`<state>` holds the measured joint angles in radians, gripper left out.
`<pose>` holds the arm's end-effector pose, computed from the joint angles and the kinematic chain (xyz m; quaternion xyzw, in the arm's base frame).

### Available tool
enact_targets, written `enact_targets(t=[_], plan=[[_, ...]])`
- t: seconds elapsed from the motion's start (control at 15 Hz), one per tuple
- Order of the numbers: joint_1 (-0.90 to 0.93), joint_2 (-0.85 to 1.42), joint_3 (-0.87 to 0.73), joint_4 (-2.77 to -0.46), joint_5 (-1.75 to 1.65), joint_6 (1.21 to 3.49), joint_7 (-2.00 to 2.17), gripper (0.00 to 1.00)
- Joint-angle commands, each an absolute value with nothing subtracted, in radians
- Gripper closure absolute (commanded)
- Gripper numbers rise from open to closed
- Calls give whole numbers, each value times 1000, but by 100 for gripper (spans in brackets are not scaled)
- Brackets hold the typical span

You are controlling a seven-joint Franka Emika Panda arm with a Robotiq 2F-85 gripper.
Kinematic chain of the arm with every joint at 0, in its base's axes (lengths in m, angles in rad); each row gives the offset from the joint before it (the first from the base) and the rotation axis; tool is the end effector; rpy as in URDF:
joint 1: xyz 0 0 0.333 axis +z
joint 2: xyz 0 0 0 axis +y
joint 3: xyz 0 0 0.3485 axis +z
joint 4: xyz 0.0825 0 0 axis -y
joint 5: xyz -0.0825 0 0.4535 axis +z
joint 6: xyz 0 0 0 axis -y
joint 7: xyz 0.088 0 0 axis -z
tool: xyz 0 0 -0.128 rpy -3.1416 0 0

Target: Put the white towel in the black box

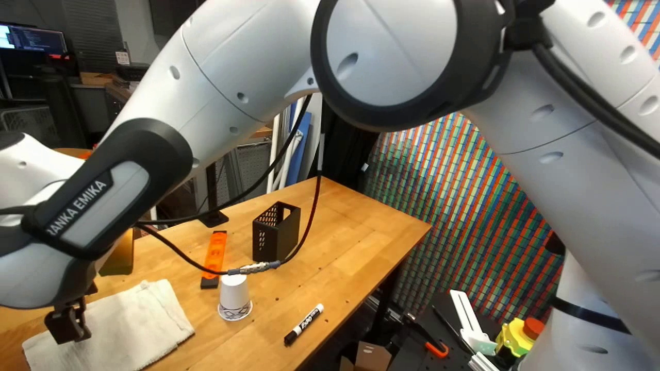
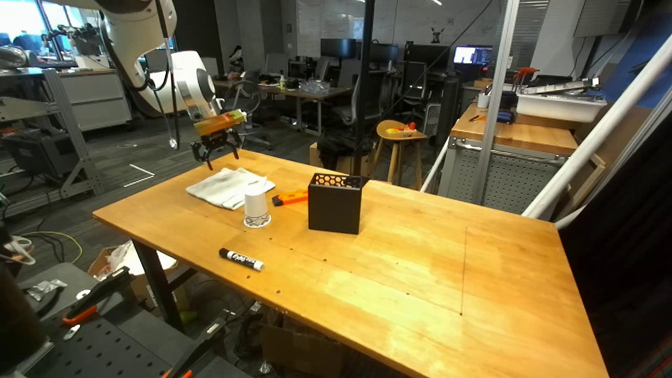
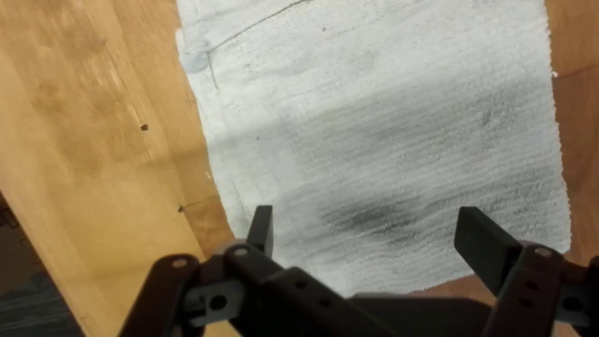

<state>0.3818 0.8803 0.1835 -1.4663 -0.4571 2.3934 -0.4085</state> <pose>0.6925 0.4012 0.1180 0.8130 0.5741 0.0422 0.0878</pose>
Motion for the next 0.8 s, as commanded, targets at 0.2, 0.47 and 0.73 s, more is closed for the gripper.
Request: enact_targets(t=[0.2, 0.47, 0.73], plan=[[389, 1038, 165, -1368, -462, 2385, -485, 0], [389, 1079, 172, -1352, -453, 2388, -491, 25], [390, 1048, 183, -1387, -444, 2384, -478, 48]])
